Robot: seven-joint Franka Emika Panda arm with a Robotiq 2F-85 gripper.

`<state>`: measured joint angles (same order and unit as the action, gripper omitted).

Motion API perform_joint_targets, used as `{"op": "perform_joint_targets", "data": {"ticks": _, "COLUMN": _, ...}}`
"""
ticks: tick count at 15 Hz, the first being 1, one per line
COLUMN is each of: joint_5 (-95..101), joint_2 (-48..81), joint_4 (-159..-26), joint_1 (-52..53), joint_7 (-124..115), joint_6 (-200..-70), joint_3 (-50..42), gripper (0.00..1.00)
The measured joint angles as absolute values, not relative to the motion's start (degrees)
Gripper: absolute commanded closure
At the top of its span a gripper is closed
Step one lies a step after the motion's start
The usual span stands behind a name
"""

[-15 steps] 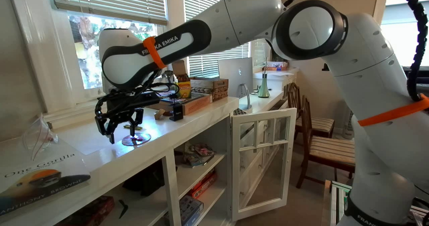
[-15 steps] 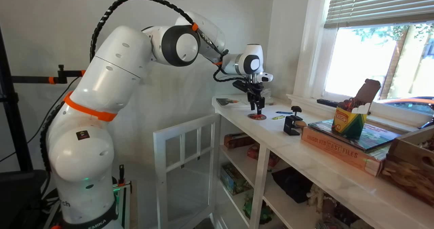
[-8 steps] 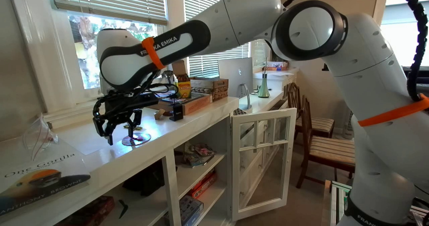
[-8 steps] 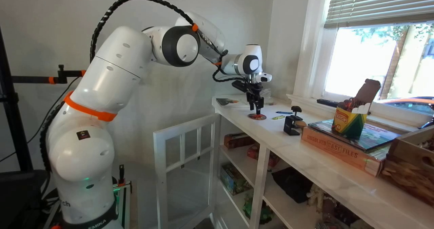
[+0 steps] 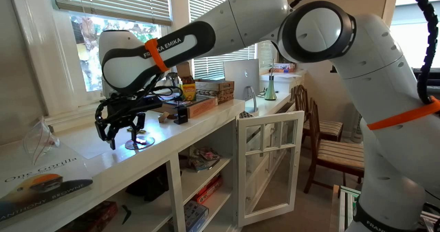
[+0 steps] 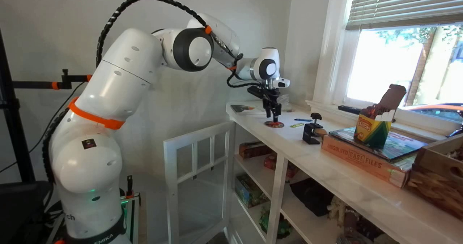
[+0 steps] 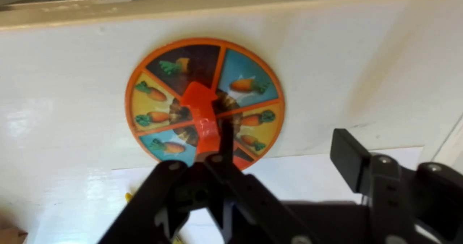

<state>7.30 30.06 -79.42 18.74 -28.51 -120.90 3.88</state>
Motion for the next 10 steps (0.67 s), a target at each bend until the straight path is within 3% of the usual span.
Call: {"op": "perform_joint_targets", "data": {"ticks": 10, "joint_5": 7.3, "joint_2": 31.0, "joint_4": -78.1, "joint_1": 18.5, "joint_7": -27.8, "joint_6": -120.9, "joint_3": 3.5, "gripper": 0.29}}
